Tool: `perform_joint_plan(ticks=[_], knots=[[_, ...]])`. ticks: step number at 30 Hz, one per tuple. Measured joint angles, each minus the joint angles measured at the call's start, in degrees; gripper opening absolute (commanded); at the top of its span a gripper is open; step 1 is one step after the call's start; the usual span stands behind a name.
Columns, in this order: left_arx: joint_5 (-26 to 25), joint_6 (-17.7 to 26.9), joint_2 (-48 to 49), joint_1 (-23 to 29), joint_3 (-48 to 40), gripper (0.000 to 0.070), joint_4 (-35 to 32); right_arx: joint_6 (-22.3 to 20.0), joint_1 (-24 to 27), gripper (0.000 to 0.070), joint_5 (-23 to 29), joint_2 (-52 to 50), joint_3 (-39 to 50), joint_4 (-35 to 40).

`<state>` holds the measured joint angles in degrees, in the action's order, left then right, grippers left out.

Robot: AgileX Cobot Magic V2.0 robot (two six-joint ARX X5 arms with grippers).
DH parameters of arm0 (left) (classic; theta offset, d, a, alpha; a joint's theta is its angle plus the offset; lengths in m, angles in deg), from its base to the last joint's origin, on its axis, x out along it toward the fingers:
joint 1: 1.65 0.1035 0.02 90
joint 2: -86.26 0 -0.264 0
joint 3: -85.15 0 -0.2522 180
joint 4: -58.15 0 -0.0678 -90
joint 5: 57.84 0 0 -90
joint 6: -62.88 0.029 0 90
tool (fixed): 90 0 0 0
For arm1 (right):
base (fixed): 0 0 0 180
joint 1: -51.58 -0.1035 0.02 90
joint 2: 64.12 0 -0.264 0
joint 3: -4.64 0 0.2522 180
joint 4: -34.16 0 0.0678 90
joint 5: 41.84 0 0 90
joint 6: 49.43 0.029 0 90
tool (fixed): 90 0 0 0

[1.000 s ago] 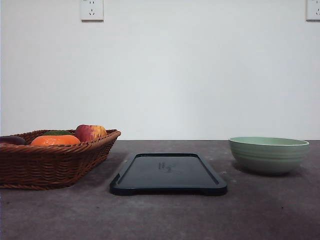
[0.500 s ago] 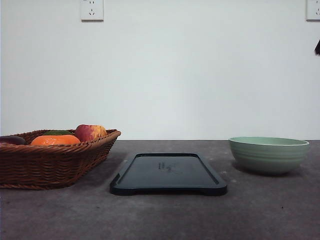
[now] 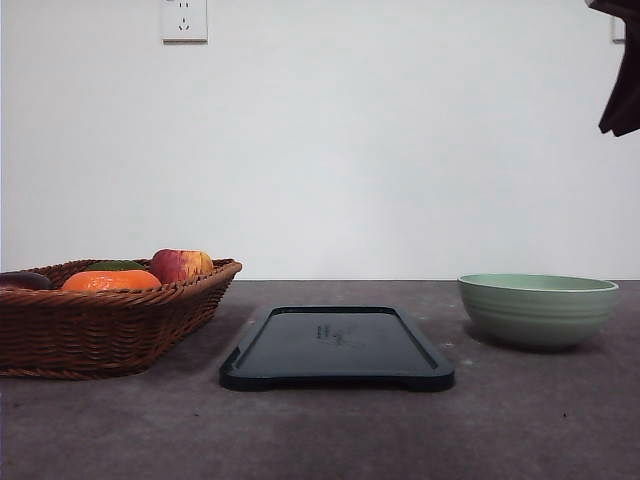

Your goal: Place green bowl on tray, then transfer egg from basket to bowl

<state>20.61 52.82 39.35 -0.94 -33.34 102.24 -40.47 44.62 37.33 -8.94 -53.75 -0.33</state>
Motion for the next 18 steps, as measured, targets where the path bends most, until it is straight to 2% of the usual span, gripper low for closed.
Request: perform_joint_plan(ticks=[8, 18], knots=[[0.0, 0.0, 0.0, 0.0, 0.0, 0.0391, 0.02, 1.09, 0.0, 0.0353, 0.0, 0.09, -0.71, -3.65], [-0.02, 0.0, 0.0, 0.0, 0.0, 0.0391, 0.08, 1.25, 2.4, 0.0352, 0.0, 9.58, -14.24, -21.41]])
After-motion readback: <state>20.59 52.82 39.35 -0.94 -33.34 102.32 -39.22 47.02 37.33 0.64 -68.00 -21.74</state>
